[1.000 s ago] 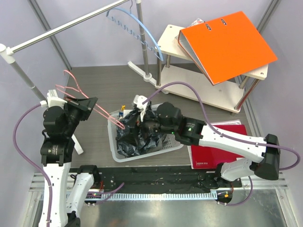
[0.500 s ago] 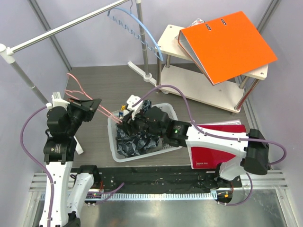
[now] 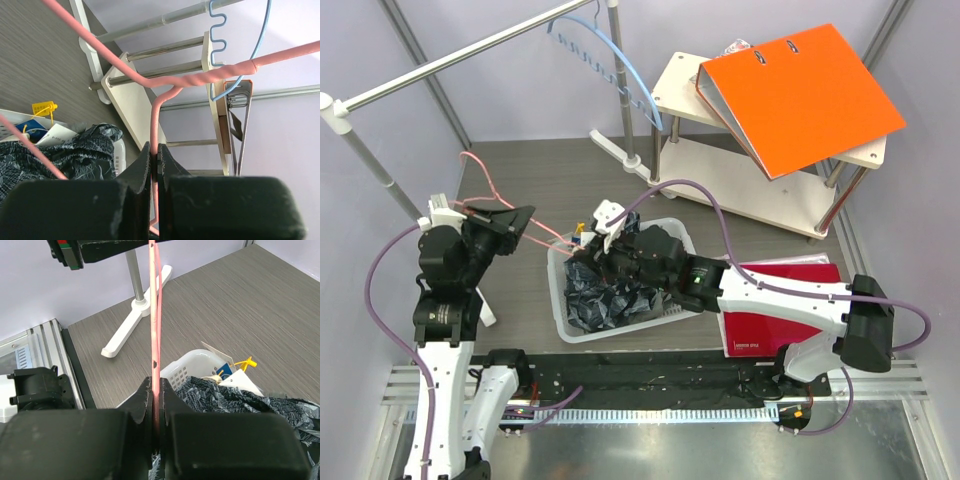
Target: Remove the shorts from the hanger
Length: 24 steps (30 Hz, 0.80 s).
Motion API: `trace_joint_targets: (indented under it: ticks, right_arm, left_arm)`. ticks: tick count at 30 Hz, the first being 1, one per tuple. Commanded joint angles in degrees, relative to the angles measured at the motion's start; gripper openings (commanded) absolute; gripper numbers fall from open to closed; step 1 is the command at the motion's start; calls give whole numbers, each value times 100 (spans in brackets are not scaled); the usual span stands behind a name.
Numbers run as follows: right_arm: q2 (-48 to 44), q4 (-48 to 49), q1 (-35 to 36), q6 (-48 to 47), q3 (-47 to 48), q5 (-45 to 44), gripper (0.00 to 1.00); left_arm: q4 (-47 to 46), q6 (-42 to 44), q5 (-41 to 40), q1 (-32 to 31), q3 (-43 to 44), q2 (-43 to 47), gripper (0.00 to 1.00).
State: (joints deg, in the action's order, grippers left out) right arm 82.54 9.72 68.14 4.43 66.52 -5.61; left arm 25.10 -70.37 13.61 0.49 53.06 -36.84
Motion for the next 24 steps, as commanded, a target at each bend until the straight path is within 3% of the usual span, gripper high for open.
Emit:
trace_joint_targets:
  ticks: [1, 4, 7, 11, 14, 19, 24]
  right_arm:
    - [-186, 575, 50, 6, 19, 95, 1]
    - [-379, 593, 42, 14, -113, 95, 1]
    - [-616, 619, 50, 85, -288, 182, 1]
    - [-906, 523, 50, 173, -491, 69, 1]
    - [-1170, 347, 50, 208, -683, -133, 1]
    - [-1618, -162, 41, 164, -939, -651, 1]
    - [-1979, -312, 15, 208, -1343, -1039, 1]
  left_arm:
    - [-216, 93, 178, 4, 12, 37, 0]
    - [-234, 102, 160, 4, 12, 19, 0]
    - [-313, 120, 186, 4, -6, -16, 14]
    - [-498, 129, 300, 4, -41, -95, 57]
    - [-489, 164, 327, 4, -15, -113, 71]
    - [-340, 418, 476, 4, 73, -52, 77]
    - [-436, 305, 1205, 4, -6, 176, 79]
